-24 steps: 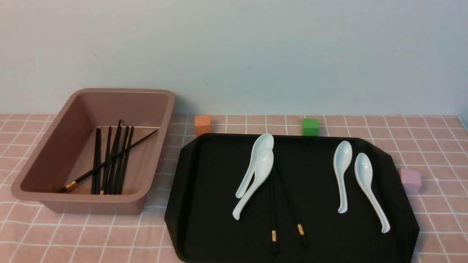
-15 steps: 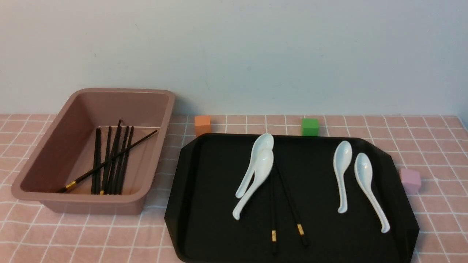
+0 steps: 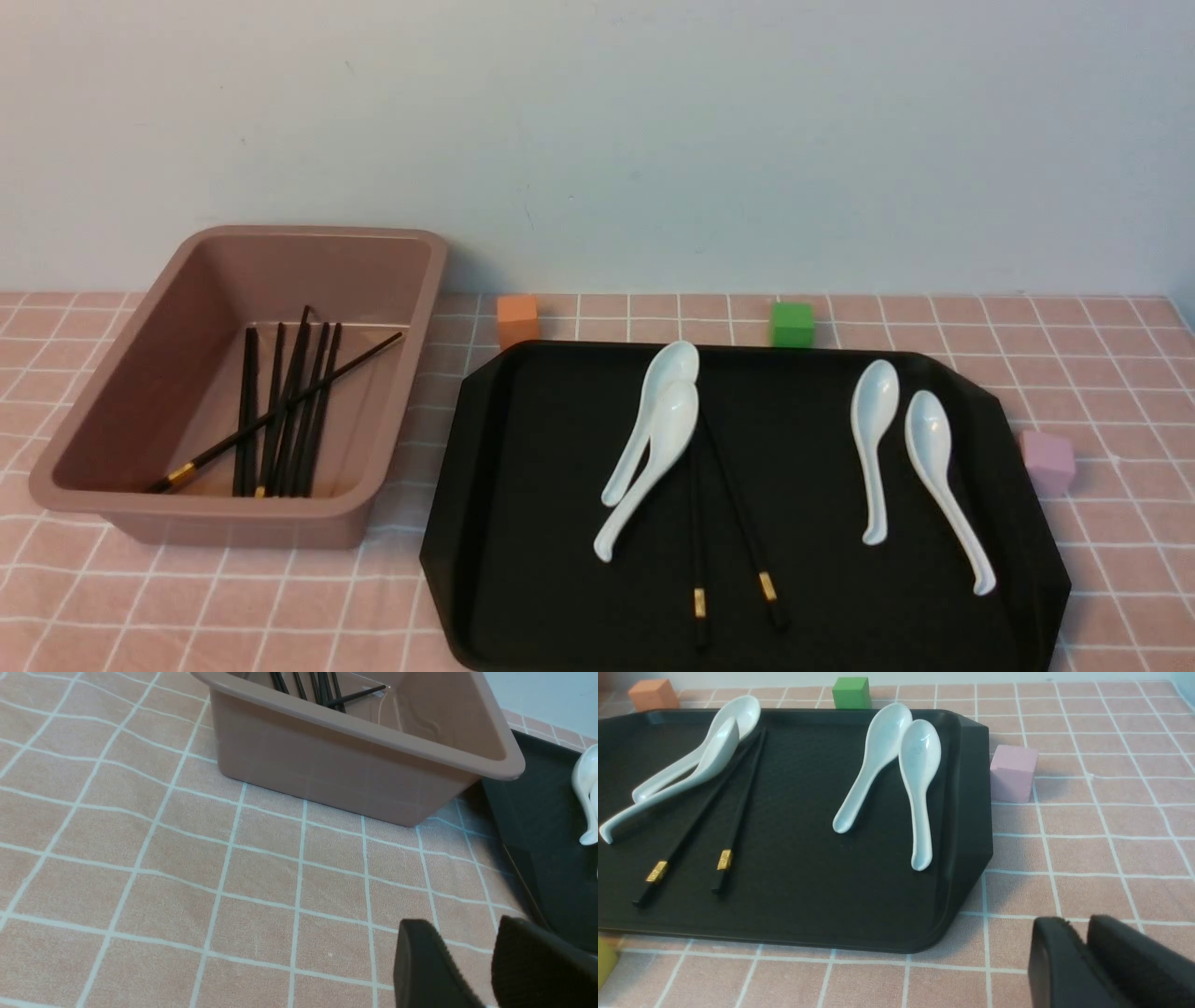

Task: On pink tablecloth take chopsticks from black tray and put them in box.
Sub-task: 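Move the gripper over the chopsticks on the black tray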

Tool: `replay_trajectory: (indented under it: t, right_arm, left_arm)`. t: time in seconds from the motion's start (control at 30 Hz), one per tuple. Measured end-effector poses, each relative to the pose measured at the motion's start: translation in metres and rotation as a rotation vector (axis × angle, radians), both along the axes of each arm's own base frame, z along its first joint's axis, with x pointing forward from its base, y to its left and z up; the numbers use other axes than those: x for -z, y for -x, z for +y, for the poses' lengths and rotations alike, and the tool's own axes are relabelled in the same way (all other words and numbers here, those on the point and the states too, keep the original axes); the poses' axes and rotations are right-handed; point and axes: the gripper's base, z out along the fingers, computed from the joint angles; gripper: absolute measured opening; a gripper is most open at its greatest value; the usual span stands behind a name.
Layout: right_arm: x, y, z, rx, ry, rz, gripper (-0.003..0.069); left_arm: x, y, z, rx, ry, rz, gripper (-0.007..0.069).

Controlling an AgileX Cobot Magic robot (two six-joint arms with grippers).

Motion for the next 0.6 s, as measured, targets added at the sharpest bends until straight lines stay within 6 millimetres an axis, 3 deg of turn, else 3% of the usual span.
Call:
replay_trajectory:
  t: [0.23,0.37,0.6]
  right_arm:
    - [-0.003,-0.002,0.001,0.008,-0.079,-0.047,0.0123]
    - [-0.018,-0.004,0.004,0.052,-0.475,-0.171,0.0126]
    - [-0.026,-0.004,0.003,0.088,-0.779,-0.212,0.0128]
  left_arm:
    - [0.000,0.000,0.000,0.000,0.000,0.000,0.0239]
    - [0.000,0.000,0.000,0.000,0.000,0.000,0.0239]
    - [0.000,0.000,0.000,0.000,0.000,0.000,0.0239]
